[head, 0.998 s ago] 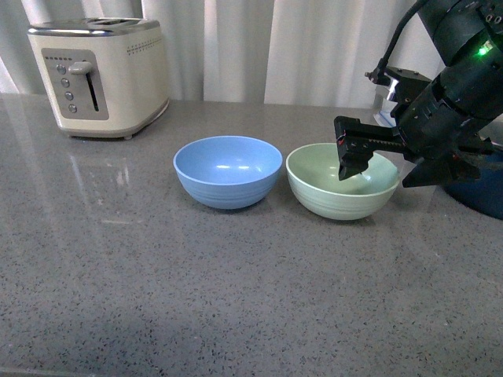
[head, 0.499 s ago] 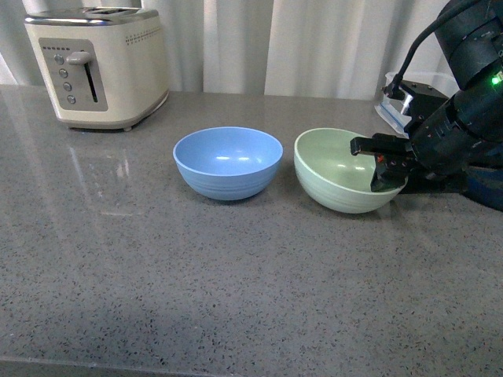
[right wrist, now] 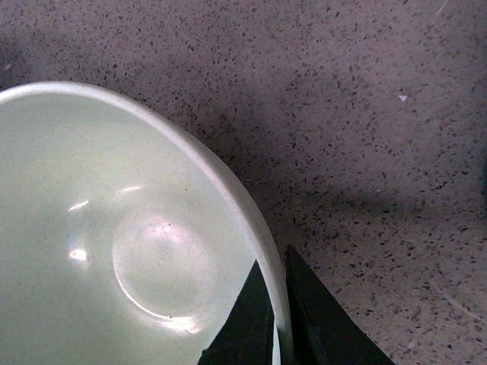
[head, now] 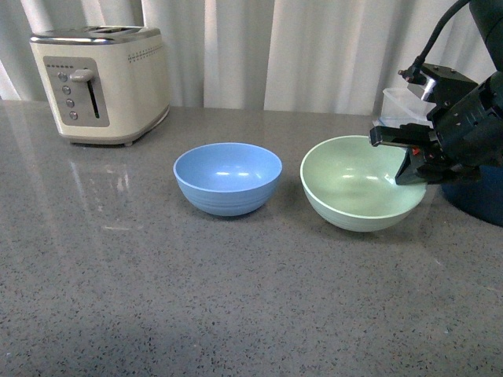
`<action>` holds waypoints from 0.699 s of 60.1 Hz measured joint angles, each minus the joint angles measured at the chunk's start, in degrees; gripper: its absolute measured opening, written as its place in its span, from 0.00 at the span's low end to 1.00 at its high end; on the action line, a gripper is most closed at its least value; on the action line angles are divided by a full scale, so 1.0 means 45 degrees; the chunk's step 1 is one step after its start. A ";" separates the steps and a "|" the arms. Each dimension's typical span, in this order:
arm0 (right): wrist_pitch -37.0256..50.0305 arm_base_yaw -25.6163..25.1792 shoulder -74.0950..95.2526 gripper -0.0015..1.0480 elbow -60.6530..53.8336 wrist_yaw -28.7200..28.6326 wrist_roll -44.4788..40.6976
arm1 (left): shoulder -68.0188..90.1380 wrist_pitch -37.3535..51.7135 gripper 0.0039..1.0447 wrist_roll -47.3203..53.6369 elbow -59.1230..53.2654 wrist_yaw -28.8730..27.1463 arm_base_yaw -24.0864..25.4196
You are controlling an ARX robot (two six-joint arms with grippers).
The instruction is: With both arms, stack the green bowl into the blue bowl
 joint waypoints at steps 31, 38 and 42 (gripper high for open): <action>-0.1292 0.1137 -0.0748 0.01 0.1972 -0.0908 -0.0228 | 0.0000 0.0000 0.94 0.0000 0.0000 0.0000 0.0000; -0.1457 0.1671 -0.0593 0.01 0.2701 -0.1088 -0.0301 | 0.0000 0.0000 0.94 0.0000 0.0000 0.0000 0.0000; -0.1559 0.1967 -0.0364 0.01 0.3177 -0.1209 -0.0301 | 0.0000 0.0000 0.94 0.0000 0.0000 0.0000 0.0000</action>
